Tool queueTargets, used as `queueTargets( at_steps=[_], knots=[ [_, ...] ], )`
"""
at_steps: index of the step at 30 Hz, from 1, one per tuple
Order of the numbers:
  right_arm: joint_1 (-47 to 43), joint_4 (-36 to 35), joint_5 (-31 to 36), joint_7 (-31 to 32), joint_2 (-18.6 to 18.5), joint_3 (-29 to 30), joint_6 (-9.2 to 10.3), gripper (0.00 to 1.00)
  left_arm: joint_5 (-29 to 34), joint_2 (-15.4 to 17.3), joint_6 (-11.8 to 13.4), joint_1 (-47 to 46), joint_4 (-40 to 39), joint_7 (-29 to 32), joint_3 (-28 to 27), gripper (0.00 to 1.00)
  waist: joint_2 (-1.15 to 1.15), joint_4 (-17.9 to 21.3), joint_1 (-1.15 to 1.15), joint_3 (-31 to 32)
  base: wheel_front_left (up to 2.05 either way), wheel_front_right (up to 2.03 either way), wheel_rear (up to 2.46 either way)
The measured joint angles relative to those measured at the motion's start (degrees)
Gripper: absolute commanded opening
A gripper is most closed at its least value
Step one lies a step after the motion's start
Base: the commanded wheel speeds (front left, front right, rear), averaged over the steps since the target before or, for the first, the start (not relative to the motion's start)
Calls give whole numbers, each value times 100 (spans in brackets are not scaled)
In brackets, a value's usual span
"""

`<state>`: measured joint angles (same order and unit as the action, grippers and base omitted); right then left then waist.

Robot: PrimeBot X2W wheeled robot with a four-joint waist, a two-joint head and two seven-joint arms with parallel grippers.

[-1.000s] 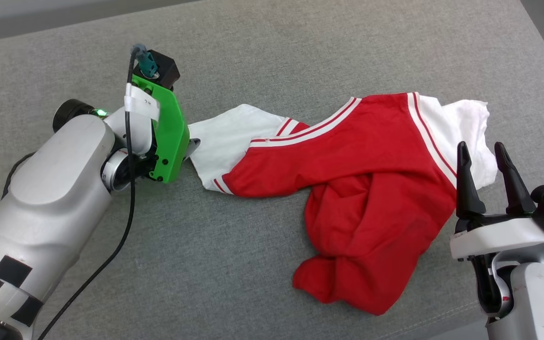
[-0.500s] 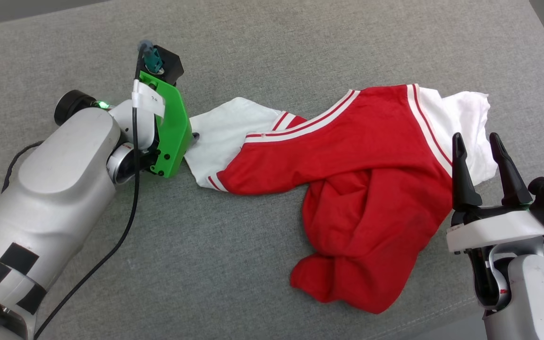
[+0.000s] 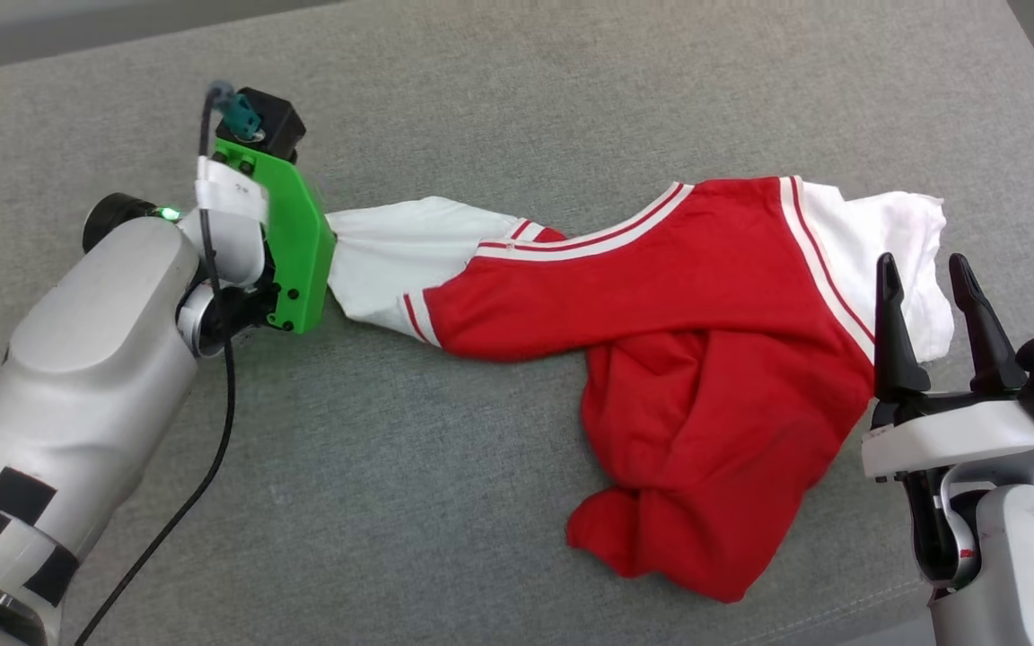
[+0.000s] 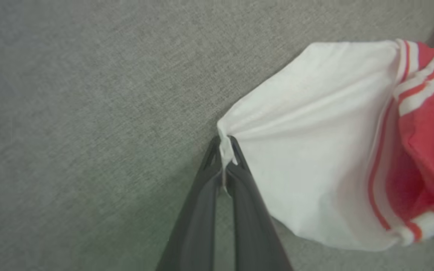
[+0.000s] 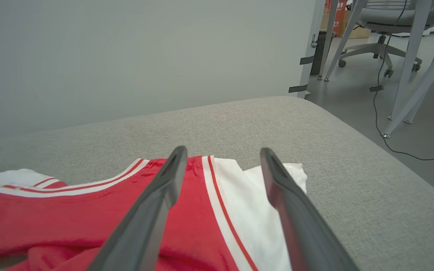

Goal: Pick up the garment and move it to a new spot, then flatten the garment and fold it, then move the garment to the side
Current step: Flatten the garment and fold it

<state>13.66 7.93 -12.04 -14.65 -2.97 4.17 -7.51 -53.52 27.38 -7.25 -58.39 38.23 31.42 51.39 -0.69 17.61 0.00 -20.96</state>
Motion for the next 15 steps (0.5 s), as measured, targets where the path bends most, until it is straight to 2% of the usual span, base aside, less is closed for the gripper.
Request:
queueTargets(
  at_steps=[4, 9, 13, 15],
  knots=[
    [-3, 21, 57, 125, -102, -52, -1, 100, -164, 166, 45, 139, -70, -405, -240, 0, 0, -179, 0, 211, 0, 0, 0],
    [-9, -8, 62, 543, -400, -178, 0, 100, -255, 515, 137, 447, -388, -675, -407, 0, 0, -465, 0, 476, 0, 0, 0],
    [-12, -66, 31, 1155, -723, -287, 0, 100, -313, 866, 259, 910, -923, -745, -468, 0, 0, -736, 0, 672, 0, 0, 0],
    [-6, -82, -26, 1658, -917, -301, -1, 100, -326, 1076, 386, 1176, -1332, -802, -505, 0, 0, -888, 0, 753, 0, 0, 0]
  ],
)
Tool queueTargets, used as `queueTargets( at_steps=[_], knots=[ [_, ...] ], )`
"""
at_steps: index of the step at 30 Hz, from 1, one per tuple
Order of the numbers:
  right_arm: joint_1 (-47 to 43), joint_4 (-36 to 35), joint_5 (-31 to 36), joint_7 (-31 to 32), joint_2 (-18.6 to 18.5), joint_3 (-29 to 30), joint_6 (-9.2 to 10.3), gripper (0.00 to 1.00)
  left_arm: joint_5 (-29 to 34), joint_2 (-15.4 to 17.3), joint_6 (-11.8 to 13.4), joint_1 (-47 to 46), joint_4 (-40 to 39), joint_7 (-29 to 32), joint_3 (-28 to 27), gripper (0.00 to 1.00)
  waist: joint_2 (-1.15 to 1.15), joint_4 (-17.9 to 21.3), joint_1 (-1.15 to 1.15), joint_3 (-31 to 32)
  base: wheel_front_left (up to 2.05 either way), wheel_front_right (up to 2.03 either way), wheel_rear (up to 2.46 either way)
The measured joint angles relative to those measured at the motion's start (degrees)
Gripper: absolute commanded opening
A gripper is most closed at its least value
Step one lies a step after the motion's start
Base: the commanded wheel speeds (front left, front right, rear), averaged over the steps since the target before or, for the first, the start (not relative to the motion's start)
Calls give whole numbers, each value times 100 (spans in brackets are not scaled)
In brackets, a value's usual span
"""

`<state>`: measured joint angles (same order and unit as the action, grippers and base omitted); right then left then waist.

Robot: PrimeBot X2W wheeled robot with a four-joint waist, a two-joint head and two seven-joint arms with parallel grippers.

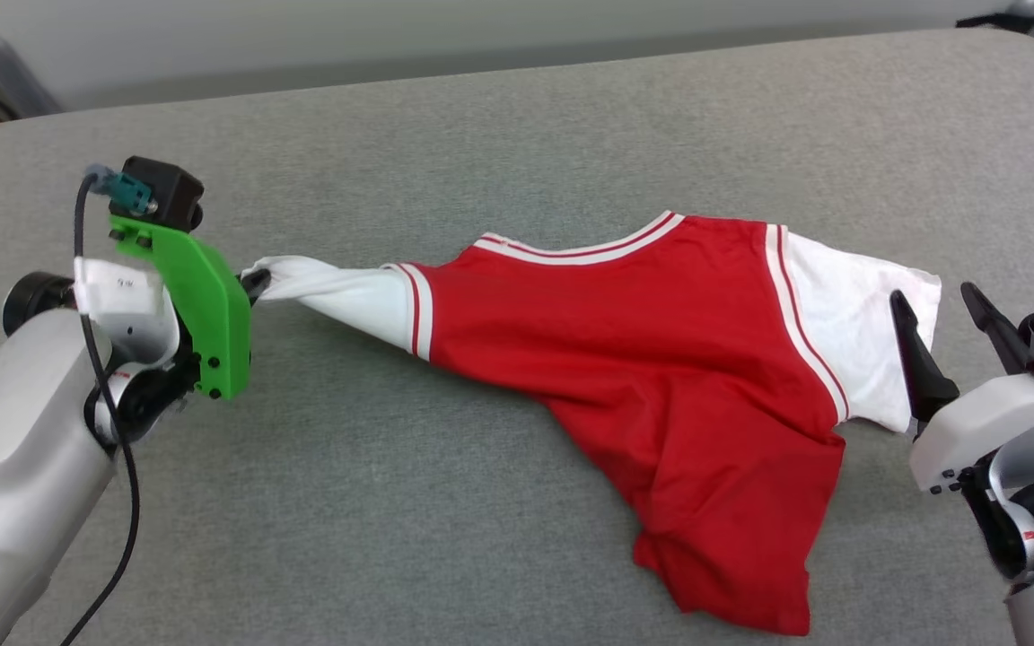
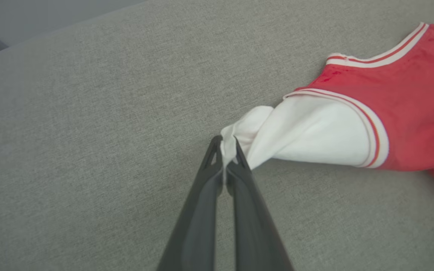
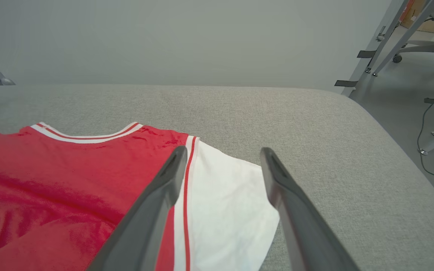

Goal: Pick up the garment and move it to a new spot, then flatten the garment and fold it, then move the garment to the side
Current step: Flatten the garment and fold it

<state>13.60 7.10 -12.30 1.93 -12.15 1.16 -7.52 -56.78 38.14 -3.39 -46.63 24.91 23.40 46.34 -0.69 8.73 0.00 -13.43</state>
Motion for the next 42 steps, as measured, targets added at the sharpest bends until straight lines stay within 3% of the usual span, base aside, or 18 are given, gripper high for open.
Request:
queueTargets(
  at_steps=[3, 12, 17, 28, 40, 42],
  knots=[
    [20, -7, -125, 949, -313, -78, 0, 100, -54, 286, 245, 370, -683, -76, -67, 0, 0, -210, 0, 80, 0, 0, 0],
    [932, 38, -645, 3943, -1341, -286, 0, 100, -153, 953, 1295, 1380, -2902, -224, -204, 0, 0, -712, 0, 38, 0, 0, 0],
    [1513, 169, -705, 5036, -1454, -215, 0, 100, -111, 1109, 1671, 1617, -3704, -236, -204, 0, 0, -870, 0, -193, 0, 0, 0],
    [2005, 1210, -438, 5104, -1627, -212, 0, 100, 229, 1071, 1794, 1533, -4216, -234, -142, 0, 0, -1245, 0, -763, 0, 0, 0],
    [2085, 1630, -669, 5038, -1693, -444, 9, 100, 229, 1001, 1777, 1488, -4194, -268, -111, 0, 0, -1445, 0, -991, 0, 0, 0],
    [2076, 1625, -768, 5138, -1695, -497, 10, 0, 229, 1001, 1777, 1488, -4173, -269, -111, 0, 0, -1435, 0, -984, 0, 0, 0]
  ],
)
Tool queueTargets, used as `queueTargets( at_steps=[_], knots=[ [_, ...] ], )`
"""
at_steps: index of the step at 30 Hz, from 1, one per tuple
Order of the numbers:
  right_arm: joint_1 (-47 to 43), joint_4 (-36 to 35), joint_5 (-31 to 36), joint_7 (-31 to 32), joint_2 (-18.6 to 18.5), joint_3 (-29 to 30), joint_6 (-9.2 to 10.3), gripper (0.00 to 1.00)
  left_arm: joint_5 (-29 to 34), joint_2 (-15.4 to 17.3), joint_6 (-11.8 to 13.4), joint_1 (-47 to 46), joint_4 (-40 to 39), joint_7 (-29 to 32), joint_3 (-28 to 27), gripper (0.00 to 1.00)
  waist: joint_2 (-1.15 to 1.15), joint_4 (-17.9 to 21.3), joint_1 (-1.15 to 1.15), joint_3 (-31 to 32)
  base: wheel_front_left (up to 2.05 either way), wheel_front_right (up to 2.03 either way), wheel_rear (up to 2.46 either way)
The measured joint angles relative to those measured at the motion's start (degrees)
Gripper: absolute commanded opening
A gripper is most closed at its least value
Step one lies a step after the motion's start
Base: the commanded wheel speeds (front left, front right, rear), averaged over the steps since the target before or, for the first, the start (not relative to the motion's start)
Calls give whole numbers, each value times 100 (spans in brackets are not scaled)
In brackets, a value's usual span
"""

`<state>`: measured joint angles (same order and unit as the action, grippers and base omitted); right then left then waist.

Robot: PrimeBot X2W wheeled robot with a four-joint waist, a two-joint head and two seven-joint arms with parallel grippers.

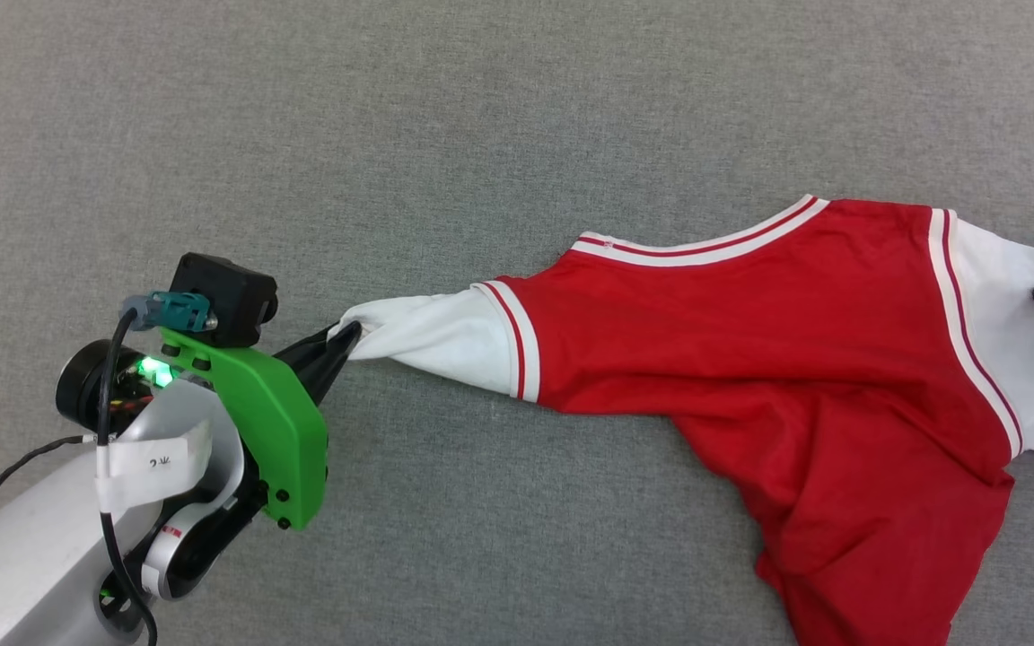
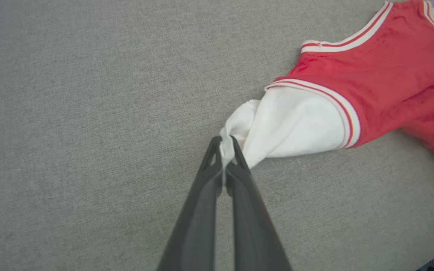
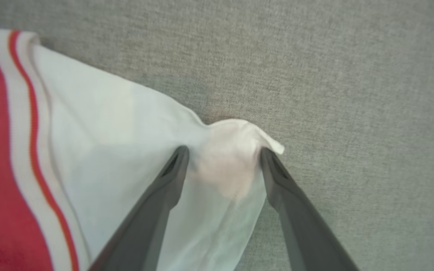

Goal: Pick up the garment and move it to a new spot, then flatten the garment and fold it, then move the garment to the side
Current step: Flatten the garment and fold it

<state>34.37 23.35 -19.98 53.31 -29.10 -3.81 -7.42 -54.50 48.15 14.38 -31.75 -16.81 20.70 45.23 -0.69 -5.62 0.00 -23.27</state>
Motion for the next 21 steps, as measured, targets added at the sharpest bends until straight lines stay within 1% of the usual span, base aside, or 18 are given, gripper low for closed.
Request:
queueTargets(
  at_steps=[4, 7, 11, 14, 21],
  knots=[
    [-29, -48, -96, -22, 43, -56, -3, 0, -1, -4, -2, -1, 78, 0, 11, 0, 0, 12, 0, 65, 0, 0, 0],
    [-59, -103, -111, -271, 66, -78, -3, 0, -1, -7, -2, -1, 156, -5, 21, 0, 0, 29, 0, 156, 0, 0, 0],
    [-151, -156, -163, -857, 97, -87, -4, 0, -2, 1, -1, 8, 288, -75, 10, 0, 0, 63, 0, 346, 0, 0, 0],
    [-148, -277, -371, -1330, 113, -71, -4, 0, -49, 11, 0, 38, 339, -159, -52, 0, 0, 97, 0, 533, 0, 0, 0],
    [-74, -704, -609, -2219, -143, -87, -5, 0, -149, 163, 35, 94, 398, -390, -352, 0, 0, 200, 0, 1071, 0, 0, 0]
  ],
)
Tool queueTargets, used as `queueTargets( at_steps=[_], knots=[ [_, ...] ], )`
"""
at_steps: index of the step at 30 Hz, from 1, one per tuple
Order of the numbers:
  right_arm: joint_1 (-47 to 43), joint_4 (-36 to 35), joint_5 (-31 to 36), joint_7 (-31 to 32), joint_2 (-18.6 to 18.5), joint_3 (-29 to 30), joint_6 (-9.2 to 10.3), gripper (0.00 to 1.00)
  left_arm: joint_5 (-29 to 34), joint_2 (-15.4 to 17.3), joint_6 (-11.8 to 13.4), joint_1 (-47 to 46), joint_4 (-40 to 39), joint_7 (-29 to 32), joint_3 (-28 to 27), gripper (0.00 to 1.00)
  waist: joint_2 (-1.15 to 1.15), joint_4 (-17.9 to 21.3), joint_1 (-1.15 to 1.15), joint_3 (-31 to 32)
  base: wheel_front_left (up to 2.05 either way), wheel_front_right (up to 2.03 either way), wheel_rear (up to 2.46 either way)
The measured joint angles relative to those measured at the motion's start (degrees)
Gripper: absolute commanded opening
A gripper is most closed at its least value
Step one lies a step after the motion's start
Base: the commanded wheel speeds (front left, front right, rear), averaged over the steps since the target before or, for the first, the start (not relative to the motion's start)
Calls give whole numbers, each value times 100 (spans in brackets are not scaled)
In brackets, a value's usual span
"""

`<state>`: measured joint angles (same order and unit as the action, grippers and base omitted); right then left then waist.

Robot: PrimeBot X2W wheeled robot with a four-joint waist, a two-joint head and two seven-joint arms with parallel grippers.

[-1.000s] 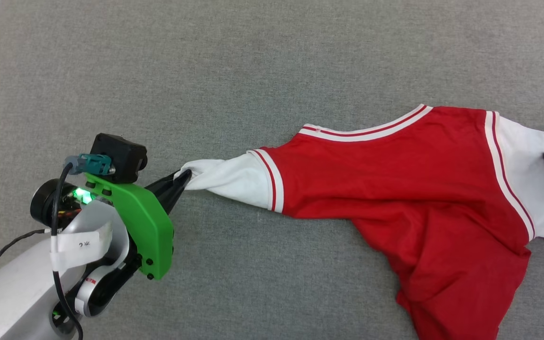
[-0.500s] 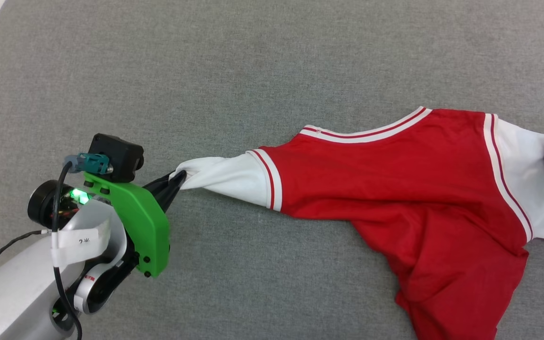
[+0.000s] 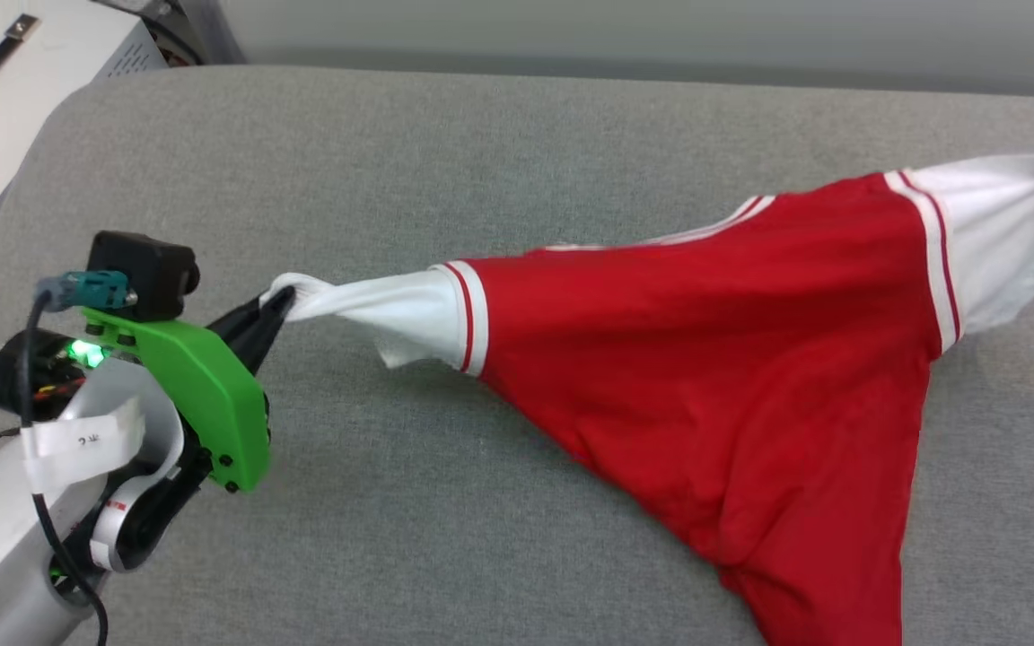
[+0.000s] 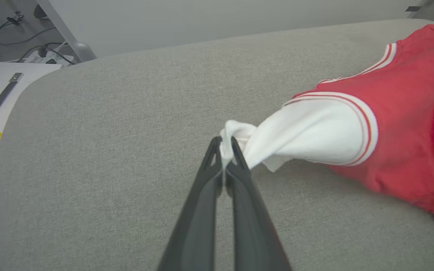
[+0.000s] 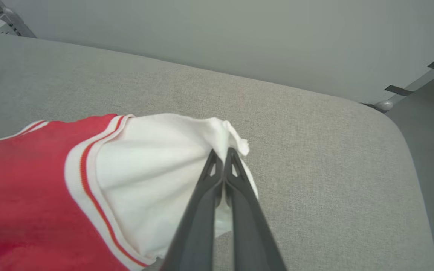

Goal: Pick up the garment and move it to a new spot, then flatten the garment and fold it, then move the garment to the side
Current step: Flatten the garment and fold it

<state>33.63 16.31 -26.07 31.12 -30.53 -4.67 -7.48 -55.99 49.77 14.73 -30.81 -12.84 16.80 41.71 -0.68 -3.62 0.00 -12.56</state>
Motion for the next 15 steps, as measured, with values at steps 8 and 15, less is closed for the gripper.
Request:
queueTargets(
  at_steps=[8, 15],
  knots=[
    [406, -398, -156, -625, -182, -9, -4, 0, -7, 189, 86, -156, -16, -288, -475, 0, 0, 142, 0, 606, 0, 0, 0],
    [730, -712, -291, -1016, -310, 1, -5, 0, -5, 379, 226, -413, -64, -526, -907, 0, 0, 261, 0, 1020, 0, 0, 0]
  ],
)
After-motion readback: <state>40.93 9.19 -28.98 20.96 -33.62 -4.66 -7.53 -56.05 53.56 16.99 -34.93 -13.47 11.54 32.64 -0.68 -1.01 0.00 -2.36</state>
